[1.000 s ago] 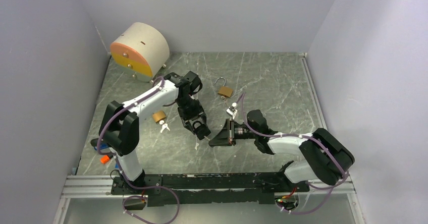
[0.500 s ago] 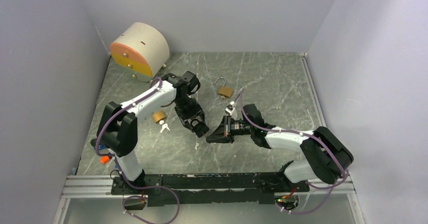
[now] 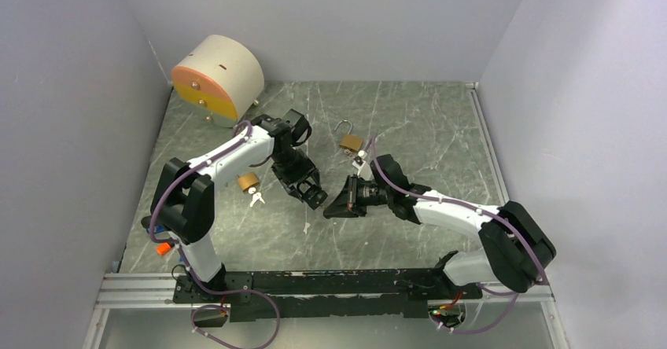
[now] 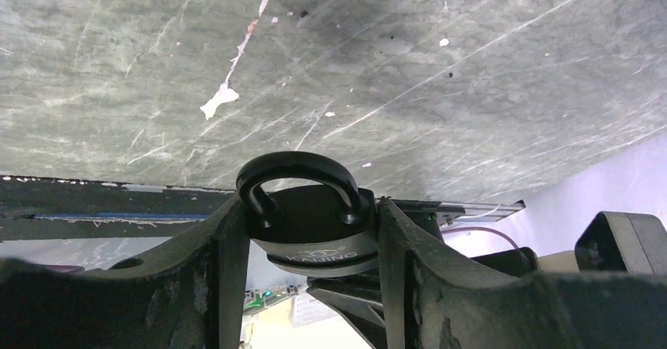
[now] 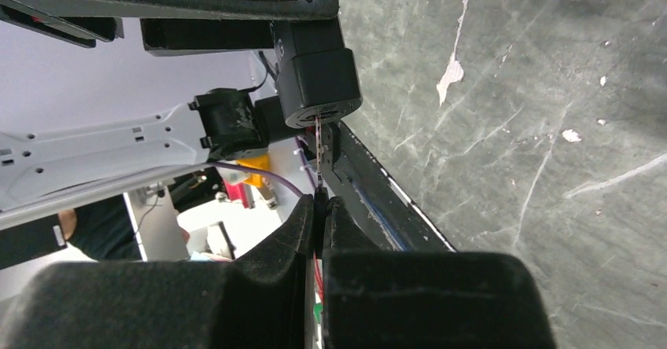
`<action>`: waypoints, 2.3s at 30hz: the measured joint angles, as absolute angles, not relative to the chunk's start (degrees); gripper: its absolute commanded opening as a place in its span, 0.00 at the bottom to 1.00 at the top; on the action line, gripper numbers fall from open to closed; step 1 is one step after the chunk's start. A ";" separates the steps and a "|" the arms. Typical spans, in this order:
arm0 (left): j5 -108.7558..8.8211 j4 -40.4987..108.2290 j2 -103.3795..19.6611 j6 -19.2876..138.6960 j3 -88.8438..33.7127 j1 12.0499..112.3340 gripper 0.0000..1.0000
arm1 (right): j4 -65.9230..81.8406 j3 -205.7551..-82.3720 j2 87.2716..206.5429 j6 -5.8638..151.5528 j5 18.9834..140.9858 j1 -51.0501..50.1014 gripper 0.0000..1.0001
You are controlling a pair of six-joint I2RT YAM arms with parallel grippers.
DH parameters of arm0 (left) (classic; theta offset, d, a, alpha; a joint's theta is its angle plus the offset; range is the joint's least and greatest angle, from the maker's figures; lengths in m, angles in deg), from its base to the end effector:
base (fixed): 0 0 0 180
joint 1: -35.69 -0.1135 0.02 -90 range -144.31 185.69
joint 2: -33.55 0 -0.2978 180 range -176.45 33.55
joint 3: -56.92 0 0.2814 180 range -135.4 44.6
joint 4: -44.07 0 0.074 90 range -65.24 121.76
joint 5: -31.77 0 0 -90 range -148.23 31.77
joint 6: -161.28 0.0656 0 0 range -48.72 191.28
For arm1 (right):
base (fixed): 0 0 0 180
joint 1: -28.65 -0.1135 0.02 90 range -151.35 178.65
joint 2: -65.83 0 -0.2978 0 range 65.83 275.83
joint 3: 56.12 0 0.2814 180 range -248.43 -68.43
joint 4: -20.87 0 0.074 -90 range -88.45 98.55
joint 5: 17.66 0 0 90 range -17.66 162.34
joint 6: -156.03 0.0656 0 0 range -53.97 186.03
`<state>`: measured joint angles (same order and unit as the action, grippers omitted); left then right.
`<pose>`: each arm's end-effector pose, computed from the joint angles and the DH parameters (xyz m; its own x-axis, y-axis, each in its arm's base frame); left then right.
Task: Unlock with the key
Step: Place the lock at the center of the board.
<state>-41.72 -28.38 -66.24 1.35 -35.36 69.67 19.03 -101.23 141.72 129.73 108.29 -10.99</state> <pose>0.2993 -0.2242 0.2354 -0.8221 -0.5319 0.2030 -0.5690 0.7803 -0.2598 0.2035 0.2186 0.1898 -0.9883 0.1237 -0.0895 -0.0254 0.4447 0.8953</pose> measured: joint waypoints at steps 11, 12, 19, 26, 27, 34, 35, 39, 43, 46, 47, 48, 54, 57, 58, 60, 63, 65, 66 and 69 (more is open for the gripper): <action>-42.42 -27.55 -66.48 3.30 -36.61 69.12 0.03 | 12.83 -107.19 146.62 121.80 114.98 -6.66 0.00; -42.37 -27.35 -66.48 3.39 -36.78 69.12 0.02 | 11.45 -108.00 146.62 120.55 115.04 -6.44 0.00; -40.10 -27.44 -67.09 3.69 -37.46 69.08 0.02 | 6.90 -109.29 145.24 110.19 114.04 -6.26 0.00; -36.45 -23.00 -66.11 -1.60 -34.46 68.25 0.02 | 5.26 -108.18 141.38 105.06 109.84 -6.37 0.00; -35.92 -22.56 -65.96 -2.58 -33.70 68.07 0.02 | 5.66 -107.65 141.13 104.97 109.73 -6.44 0.00; -33.04 -20.82 -65.26 -5.99 -31.54 67.88 0.02 | 10.25 -103.24 137.64 104.79 109.29 -6.48 0.00; -32.43 -20.64 -65.00 -6.34 -31.05 67.77 0.02 | 10.79 -102.76 137.24 105.16 109.80 -6.31 0.00; -29.89 -20.31 -64.45 -6.56 -30.29 67.05 0.02 | 14.38 -100.88 136.83 108.14 113.75 -4.60 0.00; -27.42 -20.12 -64.43 -6.32 -30.29 66.35 0.03 | 16.35 -100.26 136.19 111.00 116.46 -3.31 0.00; -26.79 -19.59 -64.32 -6.36 -29.66 66.15 0.02 | 16.39 -100.26 136.24 112.64 117.27 -3.09 0.00; -26.77 -19.77 -64.32 -6.34 -29.44 66.15 0.02 | 16.39 -100.24 136.39 112.90 117.36 -3.12 0.00; -27.03 -19.94 -64.32 -6.36 -29.24 66.15 0.02 | 16.46 -100.15 136.83 113.21 117.55 -3.16 0.00; -31.62 -18.43 -64.36 -7.52 -26.51 67.09 0.02 | 23.27 -97.60 142.82 113.99 118.34 -3.79 0.00; -34.98 -18.41 -65.93 -7.87 -25.50 68.27 0.02 | 27.86 -96.40 147.80 114.28 118.98 -4.80 0.00; -36.27 -18.41 -66.98 -7.87 -25.46 68.69 0.03 | 29.53 -96.09 149.83 114.43 118.98 -5.17 0.00; -38.09 -18.08 -68.62 -7.89 -25.13 69.12 0.03 | 32.45 -95.78 153.57 114.83 118.91 -5.70 0.00; -40.08 -17.86 -70.72 -7.89 -24.96 69.52 0.03 | 36.35 -95.50 158.03 115.42 118.89 -6.31 0.00; -40.97 -17.36 -71.81 -7.87 -24.87 69.73 0.09 | 38.29 -95.46 160.13 115.61 118.84 -6.53 0.00; -41.28 -17.03 -72.32 -7.87 -24.85 69.80 0.15 | 39.12 -95.46 161.11 115.72 118.76 -6.57 0.00; -41.89 -16.49 -74.42 -7.83 -24.85 69.87 0.37 | 40.87 -95.48 163.71 116.03 118.36 -6.83 0.00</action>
<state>-41.89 -16.49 -74.42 -7.83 -24.85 69.87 40.87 -95.48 163.71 116.03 118.36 -6.83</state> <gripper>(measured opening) 0.551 0.040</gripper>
